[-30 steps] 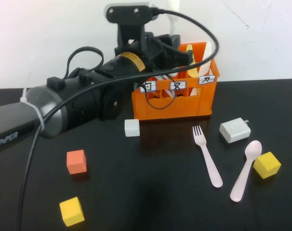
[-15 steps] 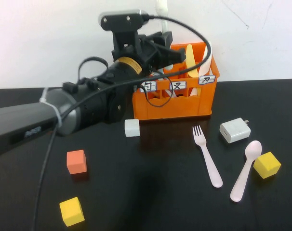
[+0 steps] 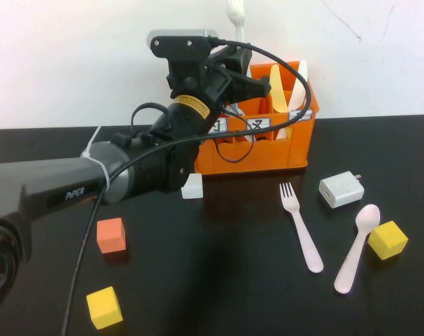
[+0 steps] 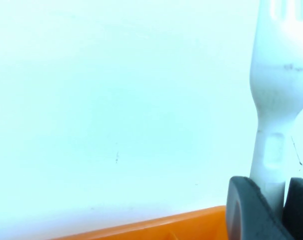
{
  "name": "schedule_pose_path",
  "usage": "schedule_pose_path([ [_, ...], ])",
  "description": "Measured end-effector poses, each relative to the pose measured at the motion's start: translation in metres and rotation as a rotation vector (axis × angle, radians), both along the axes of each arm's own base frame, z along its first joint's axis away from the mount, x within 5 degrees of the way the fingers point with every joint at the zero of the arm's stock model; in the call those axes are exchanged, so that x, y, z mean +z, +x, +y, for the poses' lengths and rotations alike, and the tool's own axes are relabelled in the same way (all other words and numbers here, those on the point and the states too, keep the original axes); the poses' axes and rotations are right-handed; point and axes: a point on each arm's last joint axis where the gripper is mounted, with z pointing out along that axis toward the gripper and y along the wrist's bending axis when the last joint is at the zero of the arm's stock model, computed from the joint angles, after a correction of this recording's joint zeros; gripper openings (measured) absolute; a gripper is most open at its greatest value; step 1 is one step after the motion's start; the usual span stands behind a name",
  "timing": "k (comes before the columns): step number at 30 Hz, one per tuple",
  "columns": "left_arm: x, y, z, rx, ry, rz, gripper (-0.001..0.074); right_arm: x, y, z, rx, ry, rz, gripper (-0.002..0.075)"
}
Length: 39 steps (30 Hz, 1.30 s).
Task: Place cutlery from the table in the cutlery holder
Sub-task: Place the fork on the box, then pick up the fork
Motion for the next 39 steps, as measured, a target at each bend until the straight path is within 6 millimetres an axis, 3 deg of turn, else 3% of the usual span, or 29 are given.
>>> schedule_pose_path([
  [9,-0.007,0.008,-0.006,-0.005,0.052,0.018,0.0127,0.0,0.0,0.0,0.01,-0.006,-0.001,-0.0002],
  [16,0.002,0.013,-0.01,-0.018,0.083,0.017,0.0373,0.0,0.0,0.0,0.013,-0.007,0.0,-0.0002],
  [22,0.003,0.013,-0.01,-0.018,0.085,0.019,0.0414,0.0,-0.001,0.001,0.016,-0.006,0.004,-0.0002],
  [26,0.007,0.012,-0.009,-0.016,0.098,0.006,0.0353,0.0,-0.001,0.001,0.015,-0.007,0.003,-0.0002],
  [30,0.034,0.002,-0.005,-0.012,0.188,-0.022,0.019,0.0,0.0,0.0,0.008,-0.009,-0.007,-0.0002],
  [32,0.055,-0.011,-0.002,-0.023,0.246,0.006,0.0092,0.0,0.001,0.0,0.004,-0.01,-0.012,-0.0002],
  [34,0.074,-0.025,0.003,-0.037,0.293,0.057,0.0043,0.001,0.001,-0.001,0.0,-0.011,-0.018,-0.0002],
  [39,0.11,-0.064,0.023,-0.071,0.395,0.258,0.0006,0.002,0.003,-0.002,-0.037,0.006,-0.029,-0.0002],
])
